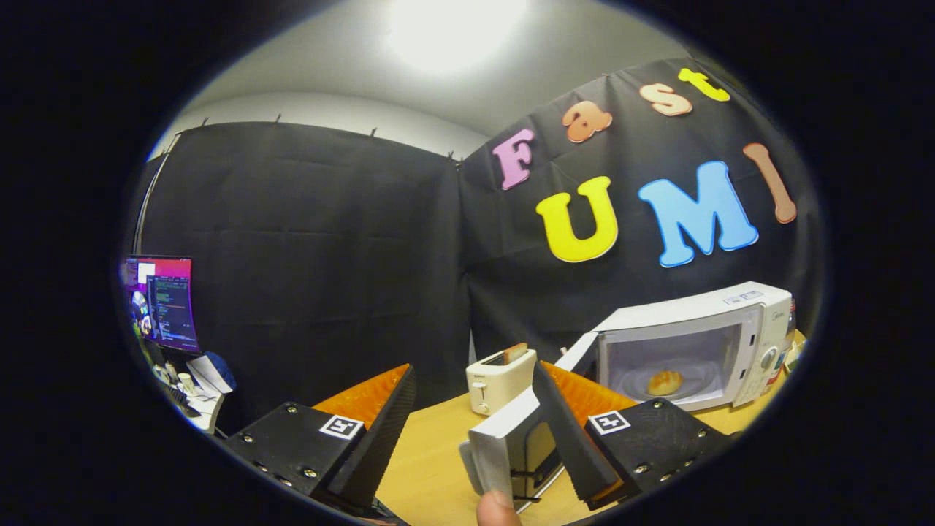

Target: Open the microwave, put the food inside, and close the microwave door.

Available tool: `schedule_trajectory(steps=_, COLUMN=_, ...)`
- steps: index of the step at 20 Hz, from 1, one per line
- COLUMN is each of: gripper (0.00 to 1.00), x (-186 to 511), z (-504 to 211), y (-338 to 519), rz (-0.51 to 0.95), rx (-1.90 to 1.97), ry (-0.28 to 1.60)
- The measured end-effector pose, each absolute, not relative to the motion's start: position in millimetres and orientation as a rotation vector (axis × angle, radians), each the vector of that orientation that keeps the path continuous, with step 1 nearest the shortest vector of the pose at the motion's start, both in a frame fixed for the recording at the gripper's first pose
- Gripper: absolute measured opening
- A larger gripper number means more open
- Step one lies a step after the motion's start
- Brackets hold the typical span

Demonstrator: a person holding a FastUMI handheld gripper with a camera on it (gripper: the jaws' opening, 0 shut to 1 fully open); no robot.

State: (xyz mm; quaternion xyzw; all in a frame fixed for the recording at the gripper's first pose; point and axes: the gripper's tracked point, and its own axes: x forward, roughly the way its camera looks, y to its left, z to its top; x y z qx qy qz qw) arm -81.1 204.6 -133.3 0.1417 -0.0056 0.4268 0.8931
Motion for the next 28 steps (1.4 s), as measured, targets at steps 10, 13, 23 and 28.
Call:
schedule_trajectory(steps=10, gripper=0.21, x=-100, z=-212, y=272, rz=0.968, rx=0.091, ry=0.131)
schedule_trajectory(steps=13, gripper=0.19, x=-92, z=-233, y=276, rz=0.924, rx=0.067, ry=0.166)
schedule_trajectory(steps=23, gripper=0.01, x=-76, z=-262, y=242, rz=0.769, rx=0.028, ry=0.206)
schedule_trajectory(steps=28, gripper=0.01, x=-45, z=-265, y=189, rz=0.600, rx=0.062, ry=0.232)
